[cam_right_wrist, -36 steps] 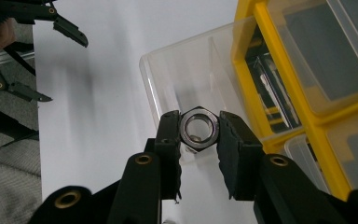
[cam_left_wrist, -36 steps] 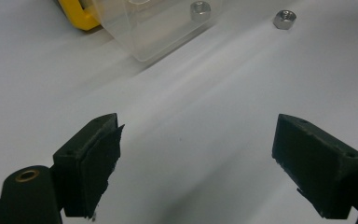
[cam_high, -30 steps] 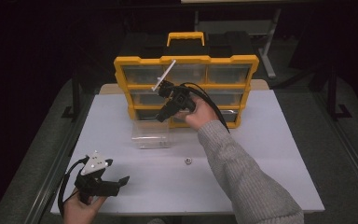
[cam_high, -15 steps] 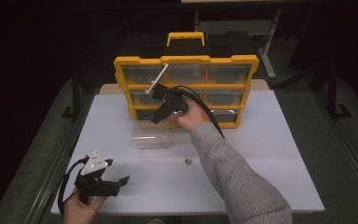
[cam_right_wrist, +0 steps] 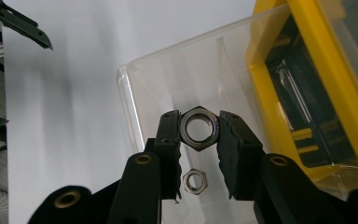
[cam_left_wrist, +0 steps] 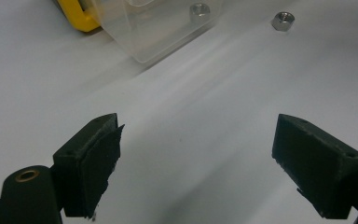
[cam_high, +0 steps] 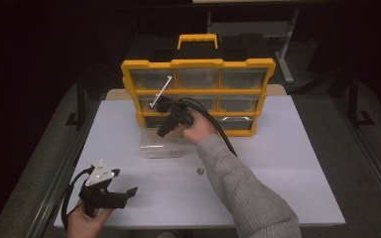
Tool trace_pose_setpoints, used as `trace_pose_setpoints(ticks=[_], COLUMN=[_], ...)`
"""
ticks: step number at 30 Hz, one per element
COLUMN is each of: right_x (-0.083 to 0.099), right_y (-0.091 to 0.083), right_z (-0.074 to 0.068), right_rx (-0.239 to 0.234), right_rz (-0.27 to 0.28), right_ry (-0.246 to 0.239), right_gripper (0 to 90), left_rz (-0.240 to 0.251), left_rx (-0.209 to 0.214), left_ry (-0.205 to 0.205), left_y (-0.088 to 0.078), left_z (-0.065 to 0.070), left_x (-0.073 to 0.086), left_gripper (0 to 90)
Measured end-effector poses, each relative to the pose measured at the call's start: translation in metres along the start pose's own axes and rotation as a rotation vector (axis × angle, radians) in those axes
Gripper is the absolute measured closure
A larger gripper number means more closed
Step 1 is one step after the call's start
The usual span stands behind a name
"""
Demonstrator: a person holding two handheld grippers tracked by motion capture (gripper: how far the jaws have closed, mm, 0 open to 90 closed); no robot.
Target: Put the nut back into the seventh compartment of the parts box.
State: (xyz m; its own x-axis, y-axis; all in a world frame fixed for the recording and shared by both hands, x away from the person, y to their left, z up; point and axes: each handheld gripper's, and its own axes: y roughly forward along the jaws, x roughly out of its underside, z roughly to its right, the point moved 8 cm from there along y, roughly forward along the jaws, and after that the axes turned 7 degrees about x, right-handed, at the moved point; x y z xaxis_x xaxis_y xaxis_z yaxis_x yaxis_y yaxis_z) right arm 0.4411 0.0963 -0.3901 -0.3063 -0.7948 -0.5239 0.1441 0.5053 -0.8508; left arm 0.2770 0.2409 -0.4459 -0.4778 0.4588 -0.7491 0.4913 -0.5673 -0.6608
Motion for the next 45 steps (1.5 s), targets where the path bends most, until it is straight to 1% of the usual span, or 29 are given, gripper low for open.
trace_pose_setpoints(ticks=[1,2,9,13,15,16,18,19,24,25,27,28,29,30,31,32,33,34,35,36,37,38,39,40,41,43,44,45], right_x=[0.001,0.001,0.007,0.007,0.008,0.007,0.007,0.006,0.008,0.011,0.012,0.016,0.017,0.02,0.021,0.024,0.025,0.027,0.03,0.031,0.033,0.034,0.037,0.037,0.039,0.042,0.043,0.047], right_y=[0.003,0.004,0.018,0.022,0.023,0.022,0.021,0.018,0.009,0.002,-0.001,-0.008,-0.01,-0.015,-0.019,-0.023,-0.025,-0.028,-0.032,-0.034,-0.038,-0.04,-0.043,-0.043,-0.048,-0.051,-0.053,-0.057], right_z=[0.001,0.0,0.001,0.0,0.0,0.001,0.001,0.001,0.001,0.001,0.002,0.002,0.002,0.003,0.004,0.003,0.004,0.005,0.004,0.005,0.005,0.006,0.005,0.005,0.004,0.004,0.004,0.004], right_rx=[0.005,0.001,-0.003,-0.009,0.003,0.006,0.006,0.015,0.022,0.023,0.028,0.027,0.027,0.03,0.033,0.036,0.033,0.039,0.04,0.046,0.046,0.049,0.049,0.049,0.05,0.054,0.057,0.055], right_rz=[0.0,-0.003,-0.021,-0.023,-0.03,-0.021,-0.016,-0.008,-0.003,0.003,0.004,0.012,0.018,0.02,0.033,0.027,0.044,0.051,0.049,0.059,0.055,0.067,0.062,0.062,0.07,0.072,0.083,0.089], right_ry=[-0.004,0.002,0.004,0.001,-0.002,-0.002,0.005,0.011,0.005,0.007,0.003,0.011,0.007,0.015,0.012,0.032,0.02,0.022,0.031,0.021,0.032,0.024,0.034,0.034,0.038,0.032,0.023,0.028], right_gripper=[68.9,68.9,68.8,68.5,67.4,65.1,64.5,64.0,64.0,63.5,63.5,63.3,63.3,63.3,63.2,63.2,63.1,62.9,62.9,62.8,62.5,62.0,61.6,61.6,61.1,60.7,60.5,59.9], left_rz=[-0.001,-0.001,-0.003,-0.005,-0.004,-0.004,-0.004,-0.005,-0.005,-0.004,-0.004,-0.004,-0.003,-0.004,-0.004,-0.004,-0.001,-0.002,-0.002,-0.003,0.001,0.0,-0.003,-0.003,0.0,0.001,0.001,-0.006], left_rx=[0.0,0.0,0.001,0.003,0.003,0.003,0.003,0.003,0.003,0.002,0.002,0.002,0.002,0.001,0.001,0.001,0.002,0.001,0.0,0.0,0.0,0.001,0.003,0.003,0.004,0.004,0.005,0.005], left_ry=[0.001,0.001,0.001,0.006,0.006,0.004,0.003,0.001,0.005,0.002,0.002,0.002,0.002,0.003,0.002,0.002,-0.001,0.002,0.002,0.003,0.001,0.0,-0.002,-0.002,-0.004,-0.004,-0.004,0.001], left_y=[0.0,0.0,0.0,0.0,0.0,0.001,0.001,0.001,0.0,0.001,0.001,0.001,0.001,0.001,0.001,0.001,0.001,0.001,0.001,0.001,0.002,0.002,0.002,0.002,0.002,0.002,0.002,0.002], left_z=[0.0,0.0,0.0,0.0,0.0,0.0,0.0,0.0,0.0,0.0,0.0,0.0,0.001,0.001,0.001,0.001,0.001,0.001,0.001,0.001,0.001,0.001,0.002,0.002,0.002,0.002,0.002,0.002], left_x=[0.0,0.0,0.0,0.0,0.0,0.0,0.0,0.001,0.0,0.0,0.0,0.0,0.0,0.0,0.0,0.0,0.0,0.0,0.0,0.0,0.0,0.0,0.0,0.0,0.0,0.0,0.0,0.0], left_gripper=[14.6,14.6,14.6,14.6,14.6,14.6,14.6,14.6,14.6,14.6,14.6,14.6,14.6,14.6,14.6,14.6,14.6,14.6,14.6,14.6,14.6,14.6,14.6,14.6,14.6,14.6,14.6,14.6])
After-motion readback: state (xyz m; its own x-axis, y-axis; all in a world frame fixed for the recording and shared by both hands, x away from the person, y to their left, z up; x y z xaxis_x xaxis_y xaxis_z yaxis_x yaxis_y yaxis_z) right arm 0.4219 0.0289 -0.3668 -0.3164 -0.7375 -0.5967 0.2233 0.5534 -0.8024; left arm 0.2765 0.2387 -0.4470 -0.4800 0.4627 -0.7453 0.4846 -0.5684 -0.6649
